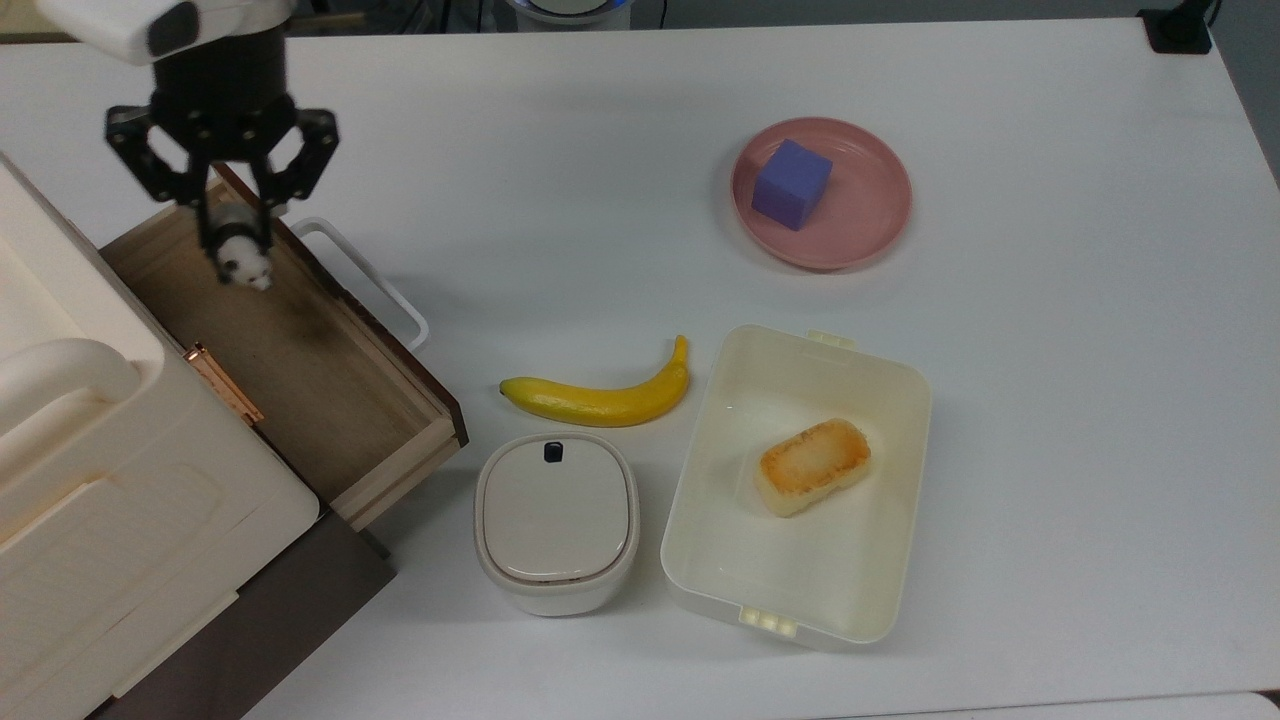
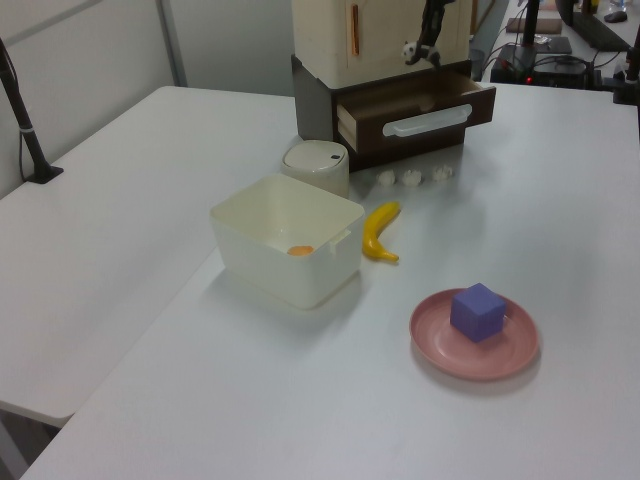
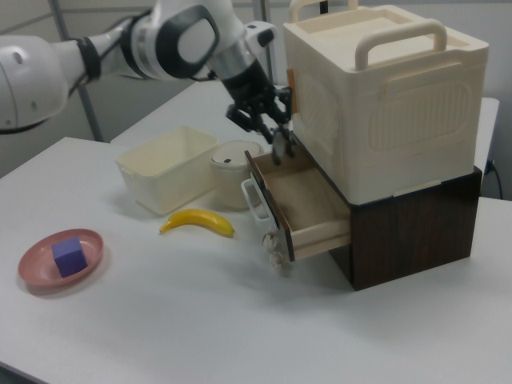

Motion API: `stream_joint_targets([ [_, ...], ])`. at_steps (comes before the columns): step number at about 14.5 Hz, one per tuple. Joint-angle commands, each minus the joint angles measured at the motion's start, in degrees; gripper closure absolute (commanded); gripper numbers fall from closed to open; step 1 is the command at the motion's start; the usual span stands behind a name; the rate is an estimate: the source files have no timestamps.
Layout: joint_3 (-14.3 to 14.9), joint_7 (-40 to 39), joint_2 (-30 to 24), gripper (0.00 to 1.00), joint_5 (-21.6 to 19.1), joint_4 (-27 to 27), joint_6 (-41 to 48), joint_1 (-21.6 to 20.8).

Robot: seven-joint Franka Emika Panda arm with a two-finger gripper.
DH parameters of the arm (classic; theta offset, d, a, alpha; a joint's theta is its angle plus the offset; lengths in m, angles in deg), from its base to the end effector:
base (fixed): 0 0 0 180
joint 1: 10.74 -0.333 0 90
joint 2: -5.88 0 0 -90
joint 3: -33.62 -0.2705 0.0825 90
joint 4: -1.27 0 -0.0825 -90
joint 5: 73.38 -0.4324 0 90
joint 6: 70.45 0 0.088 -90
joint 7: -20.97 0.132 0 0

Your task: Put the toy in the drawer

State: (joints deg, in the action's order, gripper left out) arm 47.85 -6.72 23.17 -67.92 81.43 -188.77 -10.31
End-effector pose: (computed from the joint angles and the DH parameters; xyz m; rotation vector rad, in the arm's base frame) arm 0.7061 -0.1708 0.5072 2.7992 0.3966 0.4142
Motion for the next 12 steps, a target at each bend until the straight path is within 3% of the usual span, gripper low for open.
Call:
stream_joint_targets([
  [1, 1.2, -0.5, 3.6, 1.0, 1.1, 3.2, -7.1, -1.0],
  [3, 1.2, -0.5, 5.5, 0.95, 1.5, 4.2, -7.9, -0.6],
  [4, 1.1, -0.5, 6.3, 0.83, 1.5, 4.3, -8.0, 0.3],
  [7, 1.2, 2.1, 6.4, 0.05, 0.9, 4.2, -7.7, 0.1],
  [8, 1.2, 4.2, 5.6, 0.0, 0.9, 4.2, -7.5, -0.3],
  [12, -0.6, 16.5, -1.2, 0.0, 0.8, 3.9, 4.4, -2.0],
])
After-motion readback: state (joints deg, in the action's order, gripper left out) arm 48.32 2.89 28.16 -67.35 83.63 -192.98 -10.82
